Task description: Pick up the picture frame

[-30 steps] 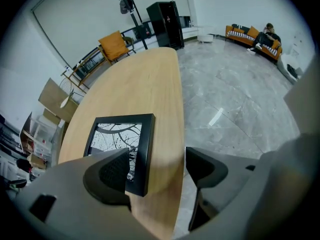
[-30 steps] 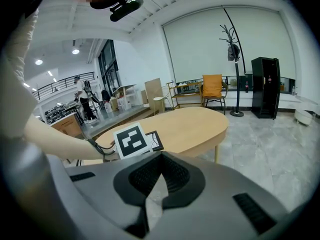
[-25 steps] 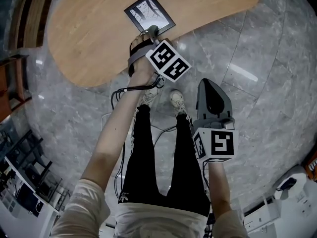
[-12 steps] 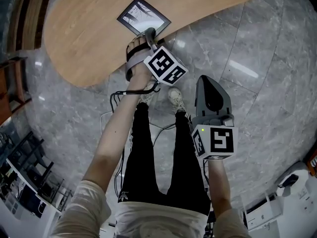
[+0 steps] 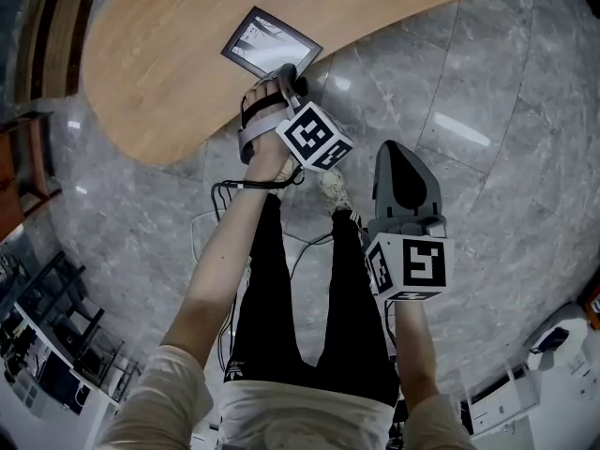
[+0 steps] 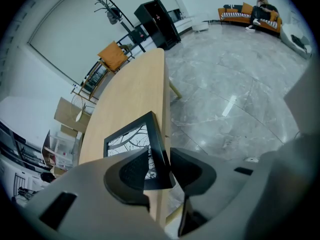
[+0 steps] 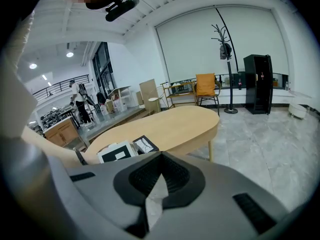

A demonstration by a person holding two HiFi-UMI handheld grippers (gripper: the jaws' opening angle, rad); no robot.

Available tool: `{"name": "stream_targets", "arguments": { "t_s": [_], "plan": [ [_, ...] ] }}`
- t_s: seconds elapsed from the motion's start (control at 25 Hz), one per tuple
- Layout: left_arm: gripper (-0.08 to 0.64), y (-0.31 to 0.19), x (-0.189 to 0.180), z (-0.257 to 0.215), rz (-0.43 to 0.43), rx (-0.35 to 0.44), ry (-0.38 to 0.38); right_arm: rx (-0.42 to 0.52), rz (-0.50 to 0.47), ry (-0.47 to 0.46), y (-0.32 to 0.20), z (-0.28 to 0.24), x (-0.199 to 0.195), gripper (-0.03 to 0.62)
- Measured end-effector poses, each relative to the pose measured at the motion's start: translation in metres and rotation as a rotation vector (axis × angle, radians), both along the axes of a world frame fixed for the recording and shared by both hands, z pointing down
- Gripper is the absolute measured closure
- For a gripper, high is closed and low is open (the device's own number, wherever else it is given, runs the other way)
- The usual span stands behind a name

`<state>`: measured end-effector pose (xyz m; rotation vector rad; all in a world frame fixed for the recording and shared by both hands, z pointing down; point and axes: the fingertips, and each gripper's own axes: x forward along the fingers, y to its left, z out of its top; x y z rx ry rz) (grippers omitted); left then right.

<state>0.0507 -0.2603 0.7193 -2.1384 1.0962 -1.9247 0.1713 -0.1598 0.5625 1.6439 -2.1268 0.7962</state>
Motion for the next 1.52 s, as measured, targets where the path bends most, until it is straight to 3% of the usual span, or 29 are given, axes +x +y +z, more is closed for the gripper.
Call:
{"name": "stream_targets", "arguments": {
  "t_s": [0.2, 0.56, 0.96, 1.2, 1.52],
  "plan": [
    [0.43, 0.02, 0.004, -0.002, 0.011, 0.001, 0.021, 0.0, 0.003, -0.005, 0.004, 0.0, -0.005, 0.588],
    [0.476, 0.044, -0.01, -0.035, -0.024, 0.07, 0.034, 0.008, 0.0, -0.011, 0.013, -0.013, -0.02, 0.588],
    [0.476, 0.033, -0.002, -0.077, -0.111, 0.099, 0.153, 0.029, 0.011, -0.005, 0.005, -0.021, -0.01, 0.588],
    [0.476, 0.009, -0.002, -0.178, -0.146, 0.178, 0.259, 0.105, 0.026, 0.007, -0.017, -0.089, -0.016, 0.588],
    [0.476, -0.036, -0.003, -0.37, -0.26, 0.323, 0.623, 0.338, 0.056, 0.027, -0.085, -0.247, -0.013, 0.588]
  ]
}}
